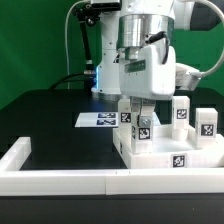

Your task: Assemble square table

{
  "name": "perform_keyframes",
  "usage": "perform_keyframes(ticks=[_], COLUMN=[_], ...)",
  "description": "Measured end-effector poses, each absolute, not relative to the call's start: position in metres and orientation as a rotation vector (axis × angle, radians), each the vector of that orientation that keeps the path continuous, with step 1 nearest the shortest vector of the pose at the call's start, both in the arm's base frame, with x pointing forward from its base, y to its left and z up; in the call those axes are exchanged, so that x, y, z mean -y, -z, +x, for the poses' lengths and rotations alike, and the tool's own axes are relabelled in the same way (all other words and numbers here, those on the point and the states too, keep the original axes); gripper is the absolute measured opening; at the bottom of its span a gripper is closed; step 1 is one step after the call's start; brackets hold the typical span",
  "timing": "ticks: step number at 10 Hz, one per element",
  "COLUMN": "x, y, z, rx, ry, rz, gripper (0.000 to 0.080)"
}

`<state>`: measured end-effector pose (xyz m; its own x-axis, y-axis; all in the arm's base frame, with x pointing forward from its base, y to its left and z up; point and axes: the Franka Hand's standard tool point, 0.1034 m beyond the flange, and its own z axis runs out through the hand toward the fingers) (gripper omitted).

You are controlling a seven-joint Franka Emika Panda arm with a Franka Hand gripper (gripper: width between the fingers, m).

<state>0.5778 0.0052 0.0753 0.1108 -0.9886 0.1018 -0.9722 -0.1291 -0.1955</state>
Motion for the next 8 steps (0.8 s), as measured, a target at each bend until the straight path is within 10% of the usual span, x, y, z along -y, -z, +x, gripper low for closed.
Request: perform_keyframes(ticks=[3, 6, 8], x=[-0.0065, -0.0060, -0.0030], y=[-0.0748, -0.0748, -0.0750], z=[0.5767, 0.5769, 0.5772], rx=[-2.164, -2.104, -1.969], ry=[0.282, 0.288, 0.301], rz=[-2.122, -2.188, -2.326], gripper=[0.0333, 0.0607, 0.0638])
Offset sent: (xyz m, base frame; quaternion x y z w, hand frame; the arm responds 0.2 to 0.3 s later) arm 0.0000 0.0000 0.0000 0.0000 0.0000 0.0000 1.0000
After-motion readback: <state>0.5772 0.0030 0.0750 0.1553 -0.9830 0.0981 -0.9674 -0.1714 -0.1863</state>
